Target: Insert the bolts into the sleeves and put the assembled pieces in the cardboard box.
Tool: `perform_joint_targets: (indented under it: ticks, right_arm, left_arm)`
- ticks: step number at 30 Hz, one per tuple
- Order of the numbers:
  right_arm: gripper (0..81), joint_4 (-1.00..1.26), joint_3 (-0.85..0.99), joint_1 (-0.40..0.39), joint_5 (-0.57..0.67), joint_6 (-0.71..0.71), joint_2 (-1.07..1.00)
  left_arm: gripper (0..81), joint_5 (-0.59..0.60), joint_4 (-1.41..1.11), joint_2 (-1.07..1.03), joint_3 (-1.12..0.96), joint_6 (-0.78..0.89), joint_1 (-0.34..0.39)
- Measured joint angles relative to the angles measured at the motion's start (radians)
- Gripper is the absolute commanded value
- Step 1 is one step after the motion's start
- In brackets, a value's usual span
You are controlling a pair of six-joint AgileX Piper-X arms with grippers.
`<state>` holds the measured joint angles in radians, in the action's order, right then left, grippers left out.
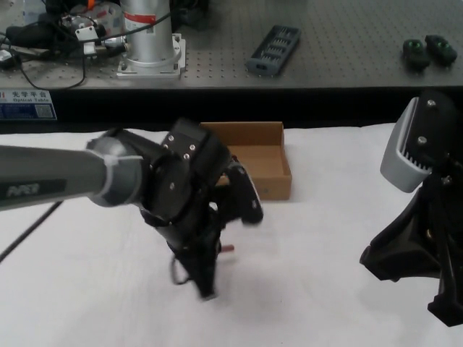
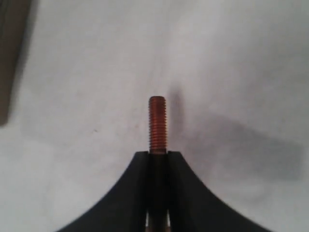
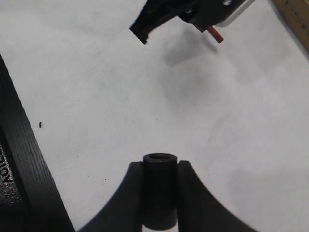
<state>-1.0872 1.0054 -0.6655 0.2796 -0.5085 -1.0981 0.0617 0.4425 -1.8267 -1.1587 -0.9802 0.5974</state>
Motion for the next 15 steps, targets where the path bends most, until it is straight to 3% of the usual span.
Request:
perform_joint_targets:
  ticks: [2, 6, 10, 15]
  right_arm:
    - [2.5, 0.0, 0.0, 0.0, 0.0, -0.013, 0.0]
    - [2.5, 0.012, 0.0, 0.0, 0.0, -0.023, 0.0]
    - [2.5, 0.022, 0.0, 0.0, 0.0, -0.039, 0.0]
    - [2.5, 0.022, 0.0, 0.0, 0.007, -0.07, 0.0]
  left_arm:
    - [0.6, 0.116, 0.085, 0.009, 0.0, -0.228, -0.008]
    - [0.6, 0.209, 0.17, 0.011, 0.0, -0.434, -0.023]
    - [0.6, 0.239, 0.243, 0.011, 0.0, -0.775, -0.027]
    - [0.6, 0.254, 0.253, 0.011, 0.0, -1.066, -0.027]
